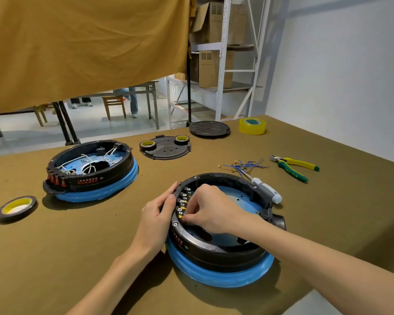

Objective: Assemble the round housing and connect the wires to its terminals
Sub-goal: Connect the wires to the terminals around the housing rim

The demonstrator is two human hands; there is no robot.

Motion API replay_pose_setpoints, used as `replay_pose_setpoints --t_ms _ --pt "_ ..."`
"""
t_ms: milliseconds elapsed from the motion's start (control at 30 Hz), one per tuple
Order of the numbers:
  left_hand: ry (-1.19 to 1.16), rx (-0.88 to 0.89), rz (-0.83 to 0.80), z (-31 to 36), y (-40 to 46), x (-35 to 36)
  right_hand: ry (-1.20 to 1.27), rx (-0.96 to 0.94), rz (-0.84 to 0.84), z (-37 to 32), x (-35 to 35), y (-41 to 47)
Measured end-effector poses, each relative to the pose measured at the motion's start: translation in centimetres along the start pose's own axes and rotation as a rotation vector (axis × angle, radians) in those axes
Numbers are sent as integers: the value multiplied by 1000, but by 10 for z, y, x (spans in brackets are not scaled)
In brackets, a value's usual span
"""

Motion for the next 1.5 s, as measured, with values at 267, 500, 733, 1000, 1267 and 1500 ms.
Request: replay_pose_setpoints --t_ms 267,500,733,1000,1267,1500 --pt "-12 1 12 5 -1 -1 99 78 -191 8 -18 6" --pt "26 -5 9 9 -2 0 150 100 -109 5 -16 14" --pt "-9 -41 15 9 -3 1 328 233 -145 9 -10 20" --pt "-20 -52 -16 11 -4 -3 360 181 -87 22 -16 19" --pt "-26 -65 -2 12 -4 -1 453 258 -94 17 -13 27" --pt "-39 -68 -26 17 -4 -3 480 298 -126 18 -16 27"
Point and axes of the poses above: each hand's wrist, its own y-axis towards the middle knuckle, its own x-axis out of the palm, z = x × y, the point moved 2 cm from there along y, towards the middle knuckle, and after that the axes turned 13 degrees about x, right-handed, at the moved point
